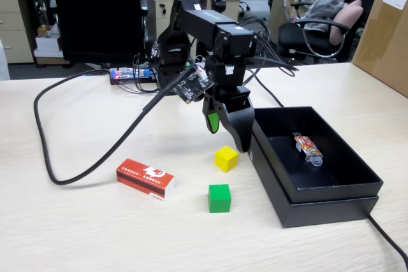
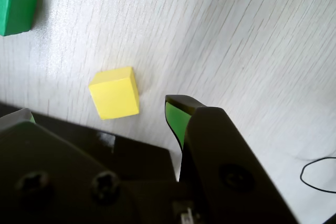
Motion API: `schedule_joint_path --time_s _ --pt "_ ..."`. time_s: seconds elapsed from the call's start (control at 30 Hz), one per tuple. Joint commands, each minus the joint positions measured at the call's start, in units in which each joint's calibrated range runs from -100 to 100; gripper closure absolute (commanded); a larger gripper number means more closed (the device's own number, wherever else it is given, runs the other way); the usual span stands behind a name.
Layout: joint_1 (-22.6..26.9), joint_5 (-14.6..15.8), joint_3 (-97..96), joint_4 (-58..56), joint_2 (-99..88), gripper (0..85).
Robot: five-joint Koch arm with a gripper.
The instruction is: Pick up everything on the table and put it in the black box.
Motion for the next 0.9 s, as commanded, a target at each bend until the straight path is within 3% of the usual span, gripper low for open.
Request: schedule_joint_path --time_s 0.0,0.43,0.53,0.73,0.87 --pt "0.1 -0.2 5.2 -2.5 0.7 38.7" --pt "0.0 2.6 5.8 0.5 3.1 36.8" --pt "0.0 2.1 4.3 0.5 3.0 34.2" --pt "1.2 -3.6 2.3 2.9 3.0 38.3" --pt "1.3 -3.9 2.3 3.1 4.3 39.4"
